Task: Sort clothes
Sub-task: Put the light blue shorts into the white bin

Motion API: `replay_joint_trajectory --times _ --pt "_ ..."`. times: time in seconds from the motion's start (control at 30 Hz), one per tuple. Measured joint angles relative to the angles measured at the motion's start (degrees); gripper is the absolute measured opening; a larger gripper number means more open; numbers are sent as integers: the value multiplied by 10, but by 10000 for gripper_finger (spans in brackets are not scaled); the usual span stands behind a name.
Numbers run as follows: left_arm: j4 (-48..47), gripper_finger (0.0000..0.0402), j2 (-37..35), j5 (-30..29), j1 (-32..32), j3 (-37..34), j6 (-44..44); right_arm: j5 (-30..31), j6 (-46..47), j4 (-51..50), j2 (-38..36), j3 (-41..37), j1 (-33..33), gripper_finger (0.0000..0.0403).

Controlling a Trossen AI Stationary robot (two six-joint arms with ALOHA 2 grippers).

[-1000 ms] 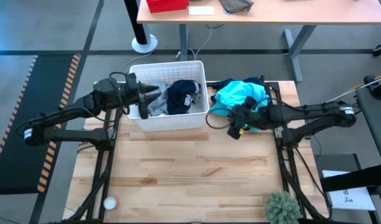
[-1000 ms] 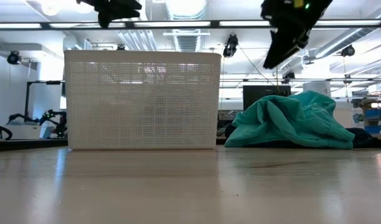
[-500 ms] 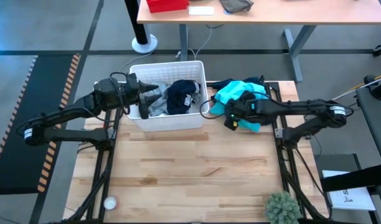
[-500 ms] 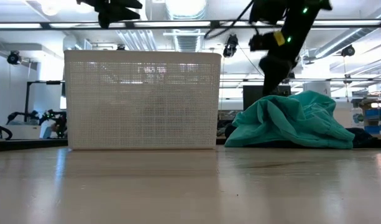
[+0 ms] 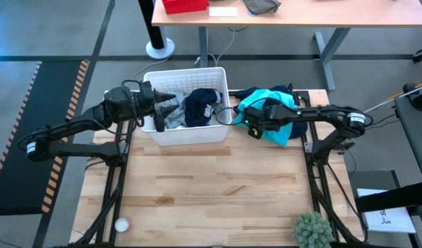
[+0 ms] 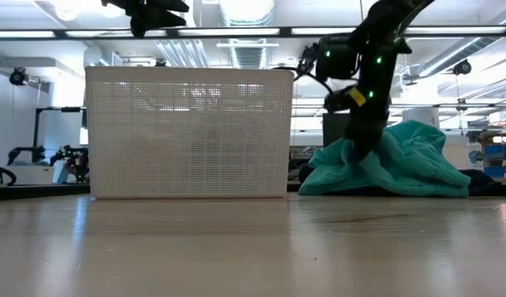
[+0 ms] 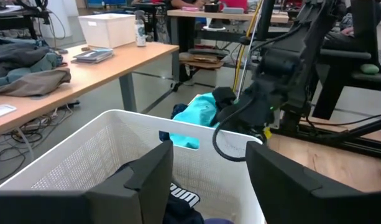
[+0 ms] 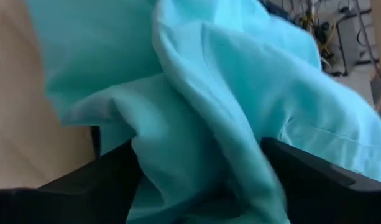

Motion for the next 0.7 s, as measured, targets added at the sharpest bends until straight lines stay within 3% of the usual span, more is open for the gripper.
replay_joint_trajectory --times 0.1,0.17,0.37,0.7 --pt "0 185 0 0 0 0 -1 -6 -1 0 13 0 -16 272" --pt "0 182 0 0 0 0 -3 -17 -2 -1 17 0 -23 228" --pt "0 179 0 0 -1 0 -4 -22 -10 -4 10 0 -25 25" --pt "0 204 -5 1 -1 0 -3 -72 27 -71 -83 56 -3 6"
